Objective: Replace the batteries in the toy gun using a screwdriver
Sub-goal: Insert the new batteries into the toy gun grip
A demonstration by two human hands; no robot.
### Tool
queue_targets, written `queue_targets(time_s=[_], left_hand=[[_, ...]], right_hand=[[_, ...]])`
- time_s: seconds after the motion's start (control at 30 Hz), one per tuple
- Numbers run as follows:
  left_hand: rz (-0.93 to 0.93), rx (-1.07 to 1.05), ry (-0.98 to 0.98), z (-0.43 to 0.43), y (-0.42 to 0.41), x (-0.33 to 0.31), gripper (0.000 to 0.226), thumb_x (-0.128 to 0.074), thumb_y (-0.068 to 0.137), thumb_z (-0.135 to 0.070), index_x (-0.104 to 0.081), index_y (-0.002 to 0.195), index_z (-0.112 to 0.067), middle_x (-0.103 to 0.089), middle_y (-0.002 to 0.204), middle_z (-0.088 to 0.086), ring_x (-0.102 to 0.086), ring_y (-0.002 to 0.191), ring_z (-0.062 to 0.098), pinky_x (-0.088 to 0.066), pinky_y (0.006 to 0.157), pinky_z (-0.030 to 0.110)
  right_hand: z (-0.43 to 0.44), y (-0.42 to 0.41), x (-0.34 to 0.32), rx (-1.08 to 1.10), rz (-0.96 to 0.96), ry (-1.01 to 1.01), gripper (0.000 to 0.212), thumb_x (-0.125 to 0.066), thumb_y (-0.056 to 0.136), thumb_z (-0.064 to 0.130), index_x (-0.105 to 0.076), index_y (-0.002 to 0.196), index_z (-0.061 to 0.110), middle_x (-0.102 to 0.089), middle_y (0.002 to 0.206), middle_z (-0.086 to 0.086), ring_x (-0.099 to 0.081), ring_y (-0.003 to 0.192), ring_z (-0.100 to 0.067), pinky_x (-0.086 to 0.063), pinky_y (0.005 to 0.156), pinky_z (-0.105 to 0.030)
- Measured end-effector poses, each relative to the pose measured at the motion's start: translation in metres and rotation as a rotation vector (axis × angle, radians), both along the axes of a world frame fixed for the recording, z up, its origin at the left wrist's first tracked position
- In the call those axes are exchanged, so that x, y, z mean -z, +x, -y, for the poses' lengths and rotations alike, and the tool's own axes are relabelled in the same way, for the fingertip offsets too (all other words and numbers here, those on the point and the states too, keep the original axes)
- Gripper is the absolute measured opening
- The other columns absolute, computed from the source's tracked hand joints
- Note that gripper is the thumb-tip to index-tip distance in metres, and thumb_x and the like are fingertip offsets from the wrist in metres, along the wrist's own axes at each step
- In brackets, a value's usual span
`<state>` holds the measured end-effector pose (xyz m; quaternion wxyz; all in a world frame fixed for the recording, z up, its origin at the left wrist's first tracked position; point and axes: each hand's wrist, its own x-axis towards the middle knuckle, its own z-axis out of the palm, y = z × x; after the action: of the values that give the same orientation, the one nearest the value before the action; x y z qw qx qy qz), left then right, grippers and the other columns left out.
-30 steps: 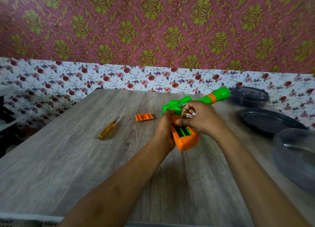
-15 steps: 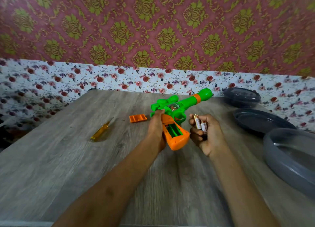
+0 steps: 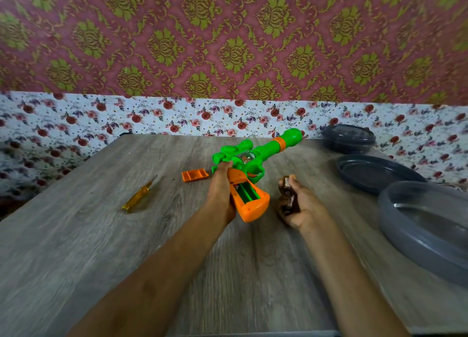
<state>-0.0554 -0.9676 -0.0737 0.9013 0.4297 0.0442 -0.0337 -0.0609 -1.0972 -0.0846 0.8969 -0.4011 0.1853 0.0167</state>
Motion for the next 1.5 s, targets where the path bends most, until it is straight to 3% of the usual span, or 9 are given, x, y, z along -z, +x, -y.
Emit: queue_targets(time_s=[0.23, 0.4, 0.5, 0.67, 0.8, 1.13, 1.27, 1.4, 1.5], left_hand=[[-0.013, -0.013, -0.009, -0.002, -0.001, -0.002, 0.02, -0.04, 0.099, -0.023, -0.055, 0.091, -0.013, -0.069, 0.056, 0.007, -0.065, 0.046, 0.02, -0.053, 0.046, 0.026], [-0.022, 0.008, -0.042, -0.004, 0.001, 0.0, 0.024, -0.039, 0.097, -0.026, -0.058, 0.098, -0.011, -0.064, 0.081, 0.01, -0.063, 0.067, 0.02, -0.05, 0.062, 0.03], [-0.017, 0.023, -0.058, -0.006, 0.003, 0.002, 0.027, -0.038, 0.097, -0.028, -0.059, 0.094, -0.01, -0.067, 0.077, 0.009, -0.065, 0.07, 0.021, -0.051, 0.069, 0.032], [-0.091, 0.009, -0.018, -0.007, 0.005, -0.002, 0.027, -0.038, 0.097, -0.031, -0.054, 0.084, -0.012, -0.065, 0.053, 0.005, -0.064, 0.044, 0.016, -0.05, 0.046, 0.02], [-0.118, -0.028, -0.016, -0.008, 0.008, 0.0, 0.027, -0.042, 0.095, -0.032, -0.05, 0.079, -0.013, -0.059, 0.047, 0.003, -0.057, 0.037, 0.014, -0.045, 0.044, 0.019], [-0.095, -0.063, -0.03, -0.012, 0.017, 0.006, 0.027, -0.043, 0.096, -0.031, -0.055, 0.099, -0.007, -0.067, 0.06, 0.008, -0.064, 0.046, 0.019, -0.052, 0.048, 0.026], [-0.128, -0.132, -0.009, -0.01, 0.02, 0.008, 0.035, -0.048, 0.093, -0.03, -0.055, 0.118, -0.006, -0.068, 0.079, 0.013, -0.066, 0.056, 0.024, -0.054, 0.056, 0.031], [-0.108, -0.193, 0.011, -0.008, 0.024, 0.011, 0.03, -0.05, 0.093, -0.027, -0.056, 0.114, -0.008, -0.069, 0.077, 0.012, -0.066, 0.062, 0.025, -0.054, 0.069, 0.037], [-0.105, -0.245, 0.055, -0.007, 0.024, 0.014, 0.022, -0.053, 0.091, -0.028, -0.06, 0.103, -0.011, -0.069, 0.071, 0.007, -0.065, 0.061, 0.022, -0.053, 0.069, 0.036]], right_hand=[[-0.005, -0.02, -0.019, 0.26, 0.481, -0.443, 0.01, -0.063, 0.084, 0.009, -0.064, 0.088, 0.018, -0.068, 0.088, -0.005, -0.045, 0.04, 0.003, -0.032, 0.039, -0.007], [-0.02, -0.034, -0.023, 0.073, 0.92, -0.911, 0.02, -0.072, 0.076, 0.006, -0.066, 0.089, 0.021, -0.07, 0.091, 0.01, -0.065, 0.074, -0.01, -0.044, 0.065, -0.015], [-0.022, -0.032, -0.02, 0.025, 0.976, -1.047, 0.023, -0.075, 0.072, 0.007, -0.069, 0.088, 0.022, -0.062, 0.09, 0.012, -0.058, 0.07, 0.007, -0.038, 0.064, -0.004], [-0.022, -0.03, -0.014, 0.046, 1.083, -1.303, 0.02, -0.073, 0.071, 0.016, -0.072, 0.091, 0.019, -0.064, 0.083, 0.011, -0.058, 0.069, 0.009, -0.037, 0.064, -0.005], [-0.021, -0.03, -0.013, 0.032, 1.049, -1.341, 0.024, -0.065, 0.071, 0.033, -0.073, 0.093, 0.026, -0.067, 0.087, 0.006, -0.064, 0.082, -0.002, -0.049, 0.073, -0.02], [-0.021, -0.032, -0.018, -0.129, 0.927, -1.135, 0.017, -0.073, 0.074, 0.018, -0.072, 0.086, 0.031, -0.069, 0.088, 0.002, -0.063, 0.075, -0.019, -0.041, 0.057, -0.031], [-0.02, -0.031, -0.019, -0.256, 0.736, -0.986, 0.021, -0.072, 0.073, 0.001, -0.071, 0.077, 0.021, -0.068, 0.084, -0.006, -0.061, 0.08, -0.007, -0.044, 0.072, -0.018], [-0.019, -0.03, -0.016, -0.335, 0.432, -0.819, 0.025, -0.071, 0.07, -0.004, -0.059, 0.077, 0.016, -0.046, 0.069, 0.0, -0.044, 0.045, 0.002, -0.032, 0.04, -0.011], [-0.018, -0.026, -0.013, -0.358, 0.247, -0.795, 0.039, -0.076, 0.067, 0.004, -0.047, 0.085, 0.023, -0.041, 0.076, 0.002, -0.036, 0.052, -0.006, -0.025, 0.033, -0.015]])
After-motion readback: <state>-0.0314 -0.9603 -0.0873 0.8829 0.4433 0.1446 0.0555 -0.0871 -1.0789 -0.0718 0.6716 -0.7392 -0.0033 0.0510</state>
